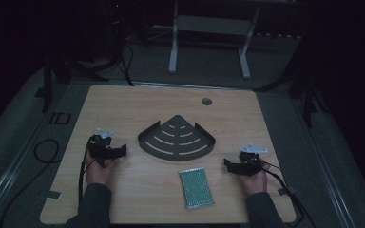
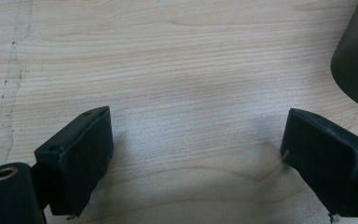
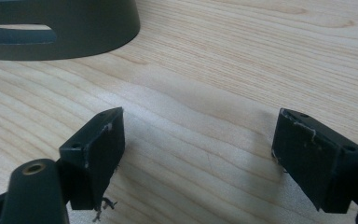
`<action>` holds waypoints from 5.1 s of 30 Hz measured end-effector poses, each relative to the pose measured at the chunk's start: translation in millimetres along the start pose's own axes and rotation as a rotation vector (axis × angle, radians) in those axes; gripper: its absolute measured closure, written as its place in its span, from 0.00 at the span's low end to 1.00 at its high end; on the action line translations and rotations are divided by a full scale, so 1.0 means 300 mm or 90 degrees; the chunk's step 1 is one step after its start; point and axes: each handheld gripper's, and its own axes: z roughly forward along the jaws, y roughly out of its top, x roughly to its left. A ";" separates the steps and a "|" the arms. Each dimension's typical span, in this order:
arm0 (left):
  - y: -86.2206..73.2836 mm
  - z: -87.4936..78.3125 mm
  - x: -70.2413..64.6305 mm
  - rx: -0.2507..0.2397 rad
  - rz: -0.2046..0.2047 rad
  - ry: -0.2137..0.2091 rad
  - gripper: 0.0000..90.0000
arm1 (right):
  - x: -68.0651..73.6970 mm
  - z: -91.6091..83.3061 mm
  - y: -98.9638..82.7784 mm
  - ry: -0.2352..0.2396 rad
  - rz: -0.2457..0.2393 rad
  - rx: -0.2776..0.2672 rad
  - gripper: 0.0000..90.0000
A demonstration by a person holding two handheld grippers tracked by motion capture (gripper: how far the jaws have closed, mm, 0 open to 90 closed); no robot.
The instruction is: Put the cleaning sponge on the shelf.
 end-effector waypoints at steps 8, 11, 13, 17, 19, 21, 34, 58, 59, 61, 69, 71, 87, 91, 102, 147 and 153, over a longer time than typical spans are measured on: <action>0.000 0.000 0.000 0.000 0.000 0.000 0.10 | -0.004 -0.010 0.004 -0.013 0.012 0.003 0.32; 0.000 0.000 0.000 0.000 0.000 0.000 0.10 | -0.007 -0.025 0.005 -0.012 0.017 -0.004 0.42; 0.000 0.000 0.000 0.000 0.000 0.000 0.10 | -0.005 -0.037 0.009 -0.009 0.019 -0.010 0.47; 0.000 0.000 0.000 0.000 0.000 0.000 0.10 | 0.005 -0.061 0.021 0.005 0.010 -0.016 0.69; 0.000 0.000 0.000 0.000 0.000 0.000 0.10 | 0.005 -0.067 0.025 0.014 0.009 -0.018 0.74; 0.000 0.000 0.000 0.000 0.000 0.000 0.10 | 0.011 -0.083 0.031 0.022 -0.001 -0.022 0.83; 0.001 0.001 -0.004 0.000 -0.004 0.002 0.10 | 0.119 -0.195 0.027 0.044 -0.088 -0.044 1.00; 0.001 0.001 -0.006 0.000 -0.006 0.004 0.10 | 0.322 -0.198 -0.009 0.178 -0.153 -0.023 1.00; 0.001 0.001 -0.006 0.000 -0.006 0.004 0.10 | 0.327 -0.196 -0.011 0.178 -0.158 -0.022 1.00; 0.001 0.001 -0.006 0.000 -0.006 0.004 0.10 | 0.354 -0.191 -0.015 0.187 -0.173 -0.019 1.00; 0.001 0.001 -0.006 0.001 -0.005 0.004 0.10 | 0.392 -0.153 -0.031 0.214 -0.183 0.007 1.00; 0.001 0.001 -0.006 0.001 -0.006 0.004 0.10 | 0.393 -0.149 -0.033 0.215 -0.183 0.012 1.00; 0.001 0.001 -0.007 0.001 -0.006 0.005 0.10 | 0.349 -0.136 -0.018 0.163 -0.196 0.031 1.00; 0.001 0.001 -0.007 0.001 -0.006 0.005 0.10 | 0.316 -0.137 -0.020 0.151 -0.179 0.031 1.00; 0.001 0.002 -0.008 0.001 -0.007 0.005 0.10 | 0.208 -0.128 -0.005 0.102 -0.152 0.036 1.00; 0.001 0.002 -0.008 0.000 -0.008 0.005 0.10 | 0.043 -0.070 0.181 0.135 -0.137 0.221 0.87; 0.001 0.002 -0.008 0.000 -0.007 0.005 0.10 | 0.026 -0.055 0.202 0.160 -0.134 0.267 0.87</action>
